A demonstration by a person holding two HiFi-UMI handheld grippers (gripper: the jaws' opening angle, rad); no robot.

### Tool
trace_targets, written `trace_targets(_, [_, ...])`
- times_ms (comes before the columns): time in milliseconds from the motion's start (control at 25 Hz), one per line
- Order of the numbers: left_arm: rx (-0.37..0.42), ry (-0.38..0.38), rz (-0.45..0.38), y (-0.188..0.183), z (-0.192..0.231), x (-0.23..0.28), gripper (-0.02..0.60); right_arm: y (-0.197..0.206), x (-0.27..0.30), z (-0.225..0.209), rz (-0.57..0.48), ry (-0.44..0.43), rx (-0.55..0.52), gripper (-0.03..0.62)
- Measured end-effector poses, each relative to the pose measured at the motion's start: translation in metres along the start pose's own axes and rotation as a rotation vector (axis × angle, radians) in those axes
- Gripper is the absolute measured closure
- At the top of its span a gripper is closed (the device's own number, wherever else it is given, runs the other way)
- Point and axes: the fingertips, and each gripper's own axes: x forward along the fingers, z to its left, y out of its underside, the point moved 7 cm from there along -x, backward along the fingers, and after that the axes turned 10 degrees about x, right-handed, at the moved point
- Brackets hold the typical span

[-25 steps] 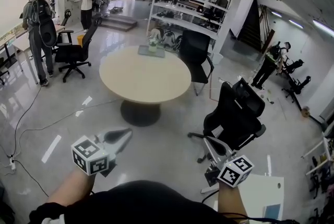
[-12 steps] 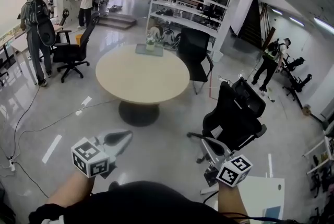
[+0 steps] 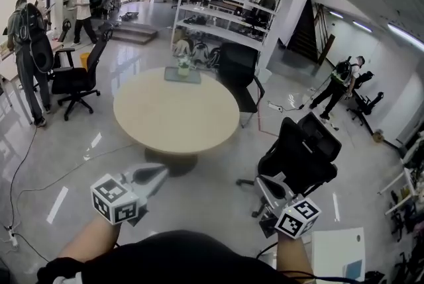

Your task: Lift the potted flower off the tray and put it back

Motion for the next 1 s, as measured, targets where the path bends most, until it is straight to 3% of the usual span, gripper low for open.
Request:
trace_targets(440, [-0.024, 0.018, 0.004, 0.013, 0.142, 0.002, 0.581, 0.002, 0.129, 0.000, 0.005, 0.045, 0.022, 0.580])
trace_targets(680, [-0.061, -0.005, 0.028, 0.024, 0.176, 0.025, 0.581, -0.008, 0.171, -0.031, 0.033, 0.030, 0.042, 0.580])
trace_targets(1000, [-0.046, -0.108, 0.048, 0.013, 0.193, 0.095, 0.581, -0.042, 0.223, -0.117, 0.063, -0.090, 0.047, 0.580])
